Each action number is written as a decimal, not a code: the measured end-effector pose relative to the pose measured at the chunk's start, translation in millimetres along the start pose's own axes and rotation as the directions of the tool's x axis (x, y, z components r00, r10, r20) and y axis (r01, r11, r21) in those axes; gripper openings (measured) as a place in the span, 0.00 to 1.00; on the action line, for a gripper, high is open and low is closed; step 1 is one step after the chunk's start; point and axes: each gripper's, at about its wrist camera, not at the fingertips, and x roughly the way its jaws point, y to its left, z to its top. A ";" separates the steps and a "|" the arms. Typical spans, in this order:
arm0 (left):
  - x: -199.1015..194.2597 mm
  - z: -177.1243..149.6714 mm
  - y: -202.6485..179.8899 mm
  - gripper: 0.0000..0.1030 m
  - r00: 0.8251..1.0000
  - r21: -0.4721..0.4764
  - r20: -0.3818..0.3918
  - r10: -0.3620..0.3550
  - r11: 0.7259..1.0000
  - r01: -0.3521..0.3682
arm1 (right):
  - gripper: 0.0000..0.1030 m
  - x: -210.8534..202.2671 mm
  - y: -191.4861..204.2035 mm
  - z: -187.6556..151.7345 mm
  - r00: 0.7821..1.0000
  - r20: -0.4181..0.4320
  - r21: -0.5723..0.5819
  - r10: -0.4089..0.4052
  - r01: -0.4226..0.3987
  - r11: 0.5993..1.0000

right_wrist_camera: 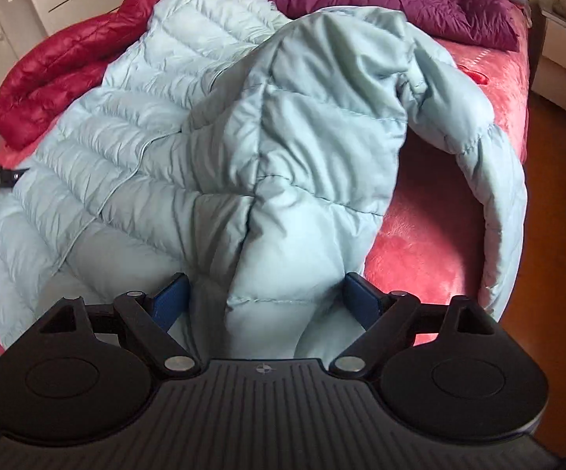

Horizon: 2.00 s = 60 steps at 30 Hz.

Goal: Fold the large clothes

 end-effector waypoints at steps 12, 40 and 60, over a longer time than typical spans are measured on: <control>-19.7 -15.1 -33.3 0.07 0.996 0.040 -0.064 -0.066 0.997 0.068 | 0.21 -20.2 -34.5 0.7 0.969 0.058 0.334 0.241 -0.246 0.910; -120.2 15.5 -80.3 0.54 0.997 0.185 0.073 0.010 0.982 -0.023 | 0.97 -90.2 -110.4 -39.3 0.942 0.138 0.653 0.307 -0.319 0.687; 86.6 163.7 -63.8 0.55 0.995 -0.110 0.099 0.010 0.994 0.001 | 0.98 -8.8 -207.7 72.1 0.927 0.370 0.478 -0.054 -0.141 0.867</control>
